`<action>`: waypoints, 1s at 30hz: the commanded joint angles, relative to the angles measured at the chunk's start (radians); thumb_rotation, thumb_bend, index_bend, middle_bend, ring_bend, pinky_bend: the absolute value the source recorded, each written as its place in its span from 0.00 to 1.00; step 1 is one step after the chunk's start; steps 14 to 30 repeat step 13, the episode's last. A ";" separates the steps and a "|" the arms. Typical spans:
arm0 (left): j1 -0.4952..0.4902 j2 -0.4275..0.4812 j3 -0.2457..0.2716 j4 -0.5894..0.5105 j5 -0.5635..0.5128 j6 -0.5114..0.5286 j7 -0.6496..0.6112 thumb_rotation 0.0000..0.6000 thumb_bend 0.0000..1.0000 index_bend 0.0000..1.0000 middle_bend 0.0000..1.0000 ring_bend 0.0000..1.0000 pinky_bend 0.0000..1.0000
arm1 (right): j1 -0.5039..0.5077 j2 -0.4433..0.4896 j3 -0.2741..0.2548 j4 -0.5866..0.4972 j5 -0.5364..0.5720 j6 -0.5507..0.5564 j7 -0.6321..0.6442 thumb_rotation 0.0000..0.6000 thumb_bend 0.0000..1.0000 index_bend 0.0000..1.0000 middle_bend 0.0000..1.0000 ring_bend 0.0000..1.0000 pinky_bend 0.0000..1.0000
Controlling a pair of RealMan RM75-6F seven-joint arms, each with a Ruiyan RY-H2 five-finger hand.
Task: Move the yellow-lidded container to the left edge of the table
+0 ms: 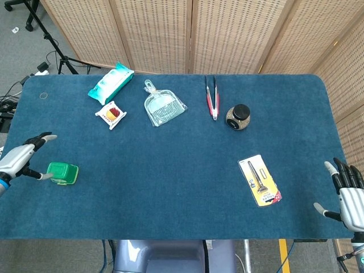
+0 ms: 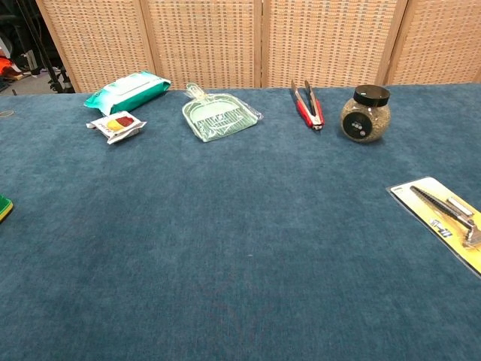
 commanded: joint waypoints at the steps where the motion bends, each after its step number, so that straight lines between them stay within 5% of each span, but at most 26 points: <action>1: 0.130 -0.027 -0.048 -0.054 -0.070 0.213 0.222 1.00 0.00 0.00 0.00 0.00 0.00 | 0.000 -0.003 -0.002 0.005 -0.009 0.005 0.001 1.00 0.00 0.05 0.00 0.00 0.00; 9: 0.302 -0.161 -0.086 -0.108 -0.187 0.477 0.558 1.00 0.00 0.00 0.00 0.00 0.00 | 0.005 -0.026 0.004 0.050 -0.022 0.016 0.020 1.00 0.00 0.03 0.00 0.00 0.00; 30: 0.331 -0.201 -0.095 -0.092 -0.172 0.513 0.560 1.00 0.00 0.00 0.00 0.00 0.00 | 0.007 -0.038 0.007 0.065 -0.019 0.018 0.011 1.00 0.00 0.02 0.00 0.00 0.00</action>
